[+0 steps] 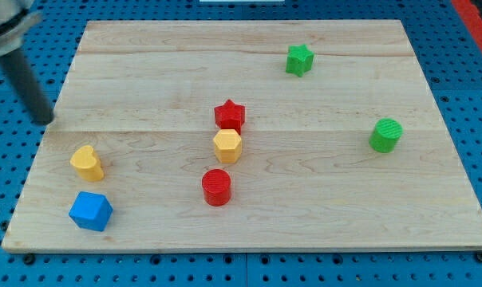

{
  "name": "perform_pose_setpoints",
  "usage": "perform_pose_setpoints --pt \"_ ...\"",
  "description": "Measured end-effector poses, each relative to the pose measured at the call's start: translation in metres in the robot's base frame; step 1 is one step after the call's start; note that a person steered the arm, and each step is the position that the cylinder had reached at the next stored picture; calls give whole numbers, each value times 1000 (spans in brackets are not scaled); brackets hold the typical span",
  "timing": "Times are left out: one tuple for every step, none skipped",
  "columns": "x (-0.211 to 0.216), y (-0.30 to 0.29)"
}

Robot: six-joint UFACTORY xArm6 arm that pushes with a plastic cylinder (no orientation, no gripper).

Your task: Move the yellow heart towards center left

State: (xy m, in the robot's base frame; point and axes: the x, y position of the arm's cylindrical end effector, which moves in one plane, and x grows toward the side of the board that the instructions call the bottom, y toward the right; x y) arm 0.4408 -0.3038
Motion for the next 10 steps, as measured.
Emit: perform_pose_setpoints --pt "44 39" --pt "100 69" --pt "102 84" --pt "74 92" --pt "57 124" --pt "80 139" --pt "82 173" --pt "39 179" --pt "-19 171" --pt "19 157"
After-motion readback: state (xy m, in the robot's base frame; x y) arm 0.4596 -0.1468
